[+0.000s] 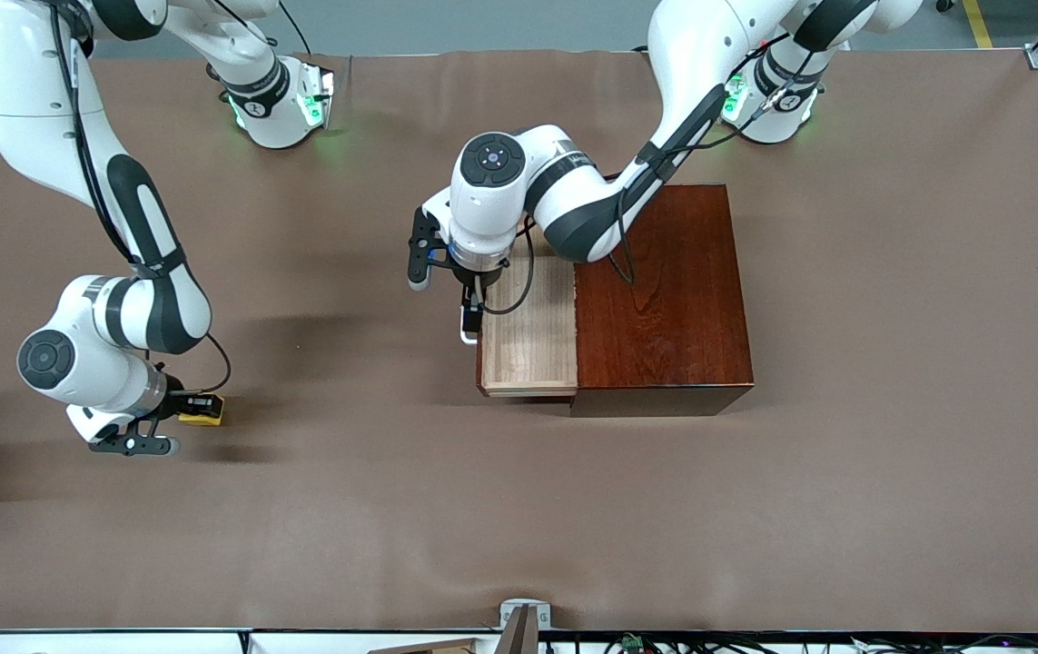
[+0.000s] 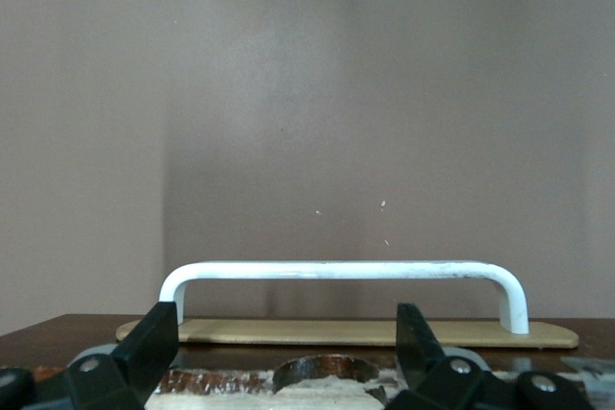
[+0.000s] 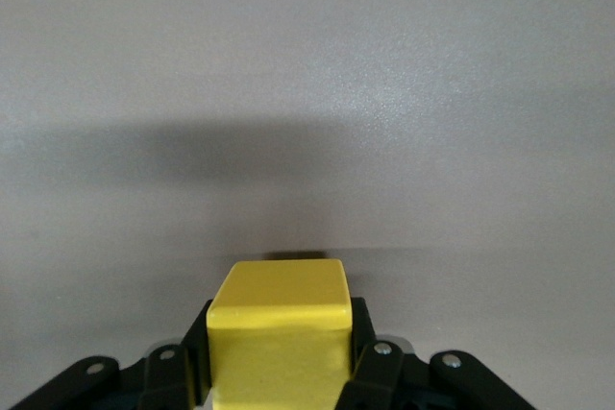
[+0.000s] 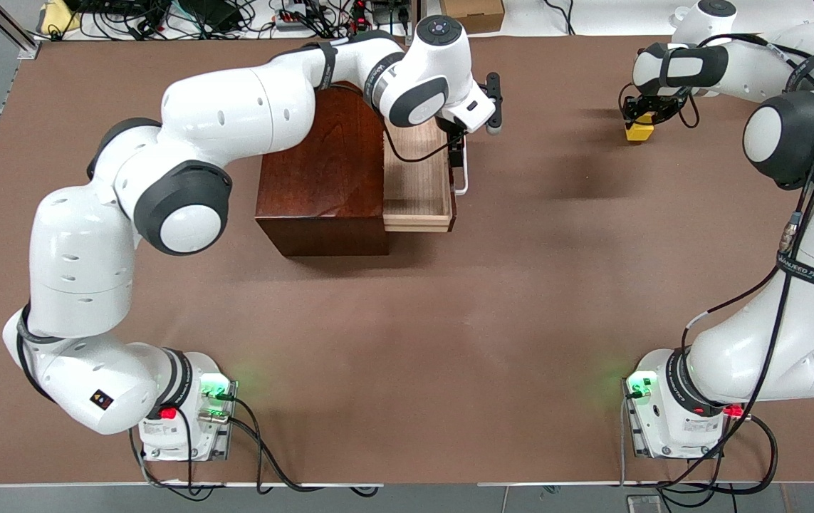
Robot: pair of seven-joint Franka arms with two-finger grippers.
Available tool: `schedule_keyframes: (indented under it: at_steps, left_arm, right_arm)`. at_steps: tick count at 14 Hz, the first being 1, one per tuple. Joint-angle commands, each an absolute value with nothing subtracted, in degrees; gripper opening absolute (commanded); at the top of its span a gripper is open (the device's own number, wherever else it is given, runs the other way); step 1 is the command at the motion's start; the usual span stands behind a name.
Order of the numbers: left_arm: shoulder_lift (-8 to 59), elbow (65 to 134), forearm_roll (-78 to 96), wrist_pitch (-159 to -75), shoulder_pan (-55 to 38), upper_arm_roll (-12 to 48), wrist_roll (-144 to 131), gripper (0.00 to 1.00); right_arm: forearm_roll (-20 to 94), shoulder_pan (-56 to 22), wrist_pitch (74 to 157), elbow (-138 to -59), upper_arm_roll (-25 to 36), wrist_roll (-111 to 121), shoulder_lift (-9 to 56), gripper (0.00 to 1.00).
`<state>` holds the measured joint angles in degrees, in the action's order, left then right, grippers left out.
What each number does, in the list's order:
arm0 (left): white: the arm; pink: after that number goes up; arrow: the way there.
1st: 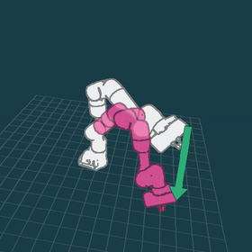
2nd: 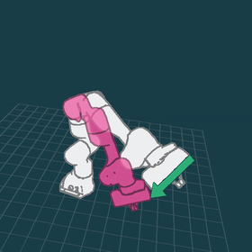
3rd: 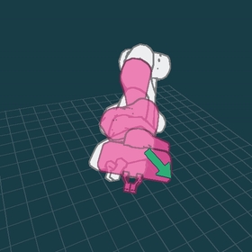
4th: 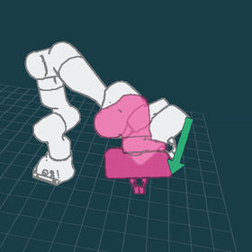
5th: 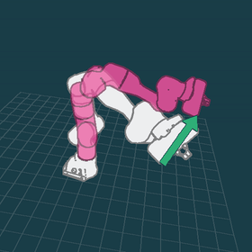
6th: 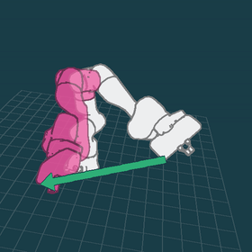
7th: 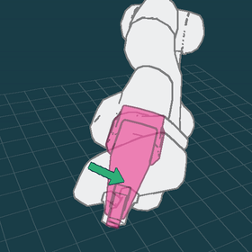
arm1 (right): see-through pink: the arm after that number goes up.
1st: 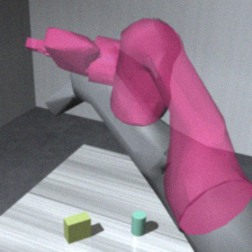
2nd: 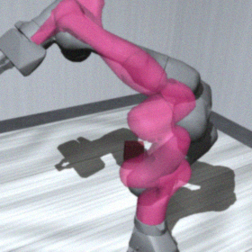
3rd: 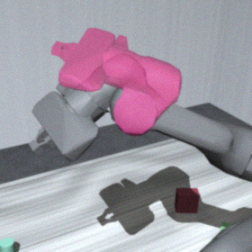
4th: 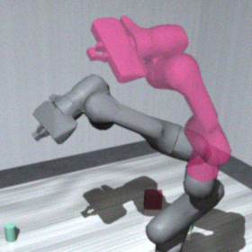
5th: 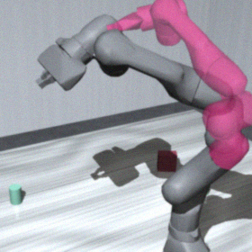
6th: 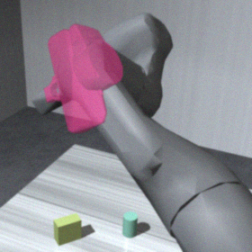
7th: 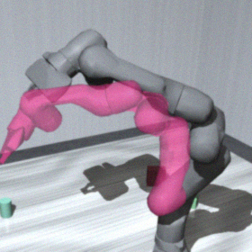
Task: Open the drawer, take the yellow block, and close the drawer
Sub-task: 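Push the drawer shut into the box with the left gripper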
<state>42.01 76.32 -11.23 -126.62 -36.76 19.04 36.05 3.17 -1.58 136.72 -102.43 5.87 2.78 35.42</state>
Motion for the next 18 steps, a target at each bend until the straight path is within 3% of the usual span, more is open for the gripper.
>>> schedule_keyframes:
  at_steps: [1,14,18]
  left_arm:
    - [41.66,75.76,-12.66,-122.71,-36.83,17.58,36.56,1.00]
    - [40.08,75.76,-17.22,-104.69,-36.12,17.14,34.45,1.00]
    - [38.77,75.76,-17.40,-103.36,-36.12,17.14,34.45,1.00]
  right_arm:
    - [3.60,-0.61,137.28,-102.57,4.92,2.29,35.25,1.00]
    - [3.60,-1.14,136.15,-101.34,4.83,2.99,30.42,1.00]
    - [3.52,-2.19,124.38,-101.42,4.66,2.46,22.61,1.00]
